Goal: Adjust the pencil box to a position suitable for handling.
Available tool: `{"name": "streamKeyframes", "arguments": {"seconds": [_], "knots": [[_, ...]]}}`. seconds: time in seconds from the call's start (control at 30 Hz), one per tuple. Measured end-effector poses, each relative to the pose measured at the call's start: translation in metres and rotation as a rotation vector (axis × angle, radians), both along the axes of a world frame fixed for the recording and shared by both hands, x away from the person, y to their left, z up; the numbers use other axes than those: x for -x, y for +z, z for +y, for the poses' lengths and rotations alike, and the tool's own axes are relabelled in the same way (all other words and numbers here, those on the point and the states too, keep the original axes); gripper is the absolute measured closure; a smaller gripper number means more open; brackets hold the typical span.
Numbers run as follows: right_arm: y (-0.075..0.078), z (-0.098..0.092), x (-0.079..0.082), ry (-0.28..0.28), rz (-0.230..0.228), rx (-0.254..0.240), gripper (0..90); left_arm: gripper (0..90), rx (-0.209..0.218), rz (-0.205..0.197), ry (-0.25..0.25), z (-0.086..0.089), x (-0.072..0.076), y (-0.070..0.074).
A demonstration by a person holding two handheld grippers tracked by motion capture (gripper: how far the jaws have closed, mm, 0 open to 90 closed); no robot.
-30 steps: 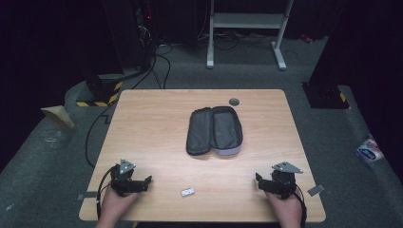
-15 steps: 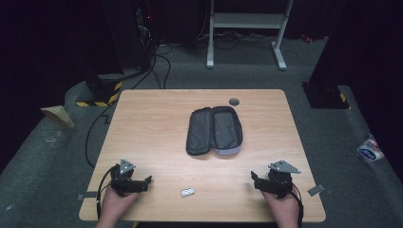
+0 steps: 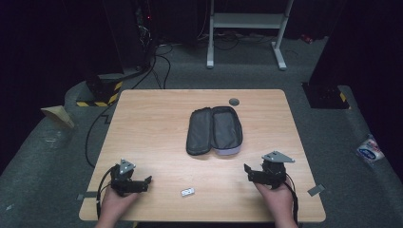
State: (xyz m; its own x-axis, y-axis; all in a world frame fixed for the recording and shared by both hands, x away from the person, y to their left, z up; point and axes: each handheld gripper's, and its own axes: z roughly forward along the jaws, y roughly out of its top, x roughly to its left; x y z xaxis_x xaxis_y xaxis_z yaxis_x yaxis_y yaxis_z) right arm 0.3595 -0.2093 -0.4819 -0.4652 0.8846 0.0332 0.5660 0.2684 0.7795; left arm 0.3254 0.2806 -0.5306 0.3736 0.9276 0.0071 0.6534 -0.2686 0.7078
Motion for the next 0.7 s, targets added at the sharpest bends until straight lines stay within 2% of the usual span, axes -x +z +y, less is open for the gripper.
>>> {"name": "streamKeyframes", "arguments": {"seconds": [0.17, 0.4, 0.7], "knots": [[0.007, 0.013, -0.014, 0.005, -0.013, 0.017, 15.2, 0.3, -0.001, -0.001, -0.005, 0.0, 0.0, 0.0], [0.011, 0.027, -0.033, -0.017, -0.064, 0.036, 30.2, 0.5, -0.002, 0.0, -0.005, -0.001, -0.001, 0.0], [0.013, 0.034, -0.063, -0.041, -0.028, 0.027, 36.7, 0.6, -0.002, 0.0, -0.006, -0.001, -0.001, 0.0]]}}
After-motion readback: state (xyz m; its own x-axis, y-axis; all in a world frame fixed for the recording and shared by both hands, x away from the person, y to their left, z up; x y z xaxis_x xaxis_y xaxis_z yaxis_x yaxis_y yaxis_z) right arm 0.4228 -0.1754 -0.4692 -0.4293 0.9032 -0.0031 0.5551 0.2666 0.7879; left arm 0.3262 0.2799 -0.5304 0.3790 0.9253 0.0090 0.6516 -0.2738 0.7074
